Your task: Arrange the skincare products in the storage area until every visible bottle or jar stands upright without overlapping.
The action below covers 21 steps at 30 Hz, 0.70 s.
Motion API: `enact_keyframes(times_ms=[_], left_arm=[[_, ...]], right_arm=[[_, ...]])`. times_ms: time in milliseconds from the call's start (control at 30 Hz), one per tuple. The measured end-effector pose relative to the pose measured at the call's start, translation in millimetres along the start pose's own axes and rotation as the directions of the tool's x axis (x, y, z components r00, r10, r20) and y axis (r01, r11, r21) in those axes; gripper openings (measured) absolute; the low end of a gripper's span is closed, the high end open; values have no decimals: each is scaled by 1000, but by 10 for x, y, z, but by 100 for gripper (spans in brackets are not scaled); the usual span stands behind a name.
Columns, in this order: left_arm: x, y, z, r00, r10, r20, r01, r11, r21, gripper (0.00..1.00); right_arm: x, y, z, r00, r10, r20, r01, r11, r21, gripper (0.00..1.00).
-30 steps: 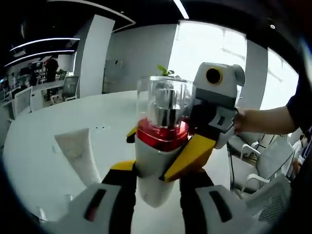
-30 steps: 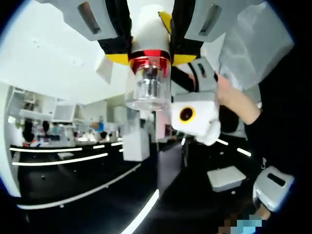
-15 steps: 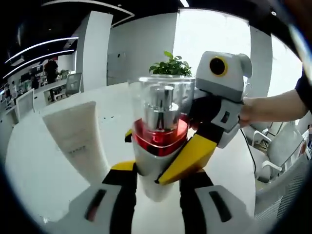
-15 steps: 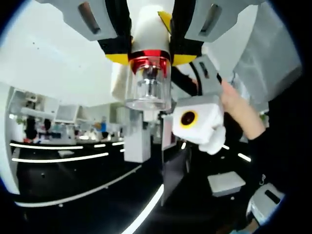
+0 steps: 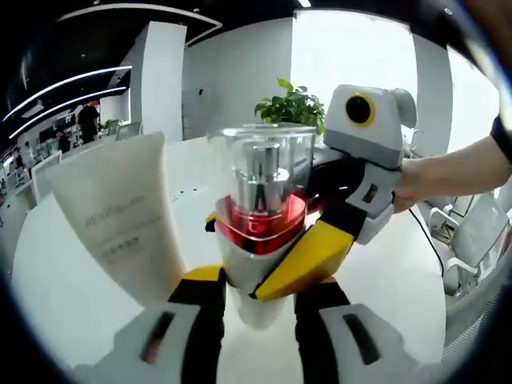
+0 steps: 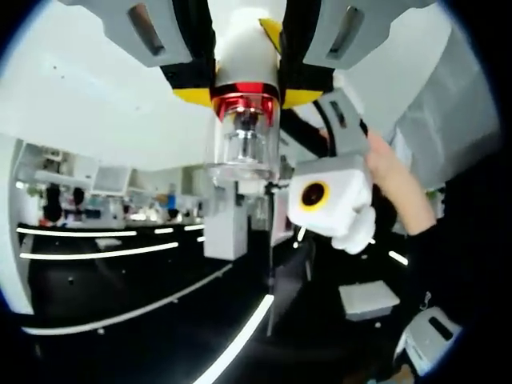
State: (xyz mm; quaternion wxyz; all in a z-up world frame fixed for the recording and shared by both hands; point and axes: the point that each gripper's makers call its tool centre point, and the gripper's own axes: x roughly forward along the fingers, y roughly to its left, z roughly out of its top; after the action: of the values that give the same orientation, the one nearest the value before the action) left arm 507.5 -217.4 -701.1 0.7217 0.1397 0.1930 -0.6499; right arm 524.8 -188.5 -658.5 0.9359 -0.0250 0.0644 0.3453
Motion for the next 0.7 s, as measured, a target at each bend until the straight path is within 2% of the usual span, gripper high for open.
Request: enact_keyframes(times_ms=[233, 467, 700], left_arm=[[31, 0, -90, 999, 36, 1, -36, 999, 9, 30], [86, -6, -188, 999, 51, -14, -51, 998, 32, 30], [68, 28, -171, 998, 65, -10, -64, 997, 44, 29]], right_arm=[[5, 21, -93, 1000, 25, -13, -26, 999, -26, 23], [-3, 5, -208, 999, 14, -33, -15, 999, -46, 23], [8, -46, -211, 1000, 0, -5, 0, 999, -51, 23]])
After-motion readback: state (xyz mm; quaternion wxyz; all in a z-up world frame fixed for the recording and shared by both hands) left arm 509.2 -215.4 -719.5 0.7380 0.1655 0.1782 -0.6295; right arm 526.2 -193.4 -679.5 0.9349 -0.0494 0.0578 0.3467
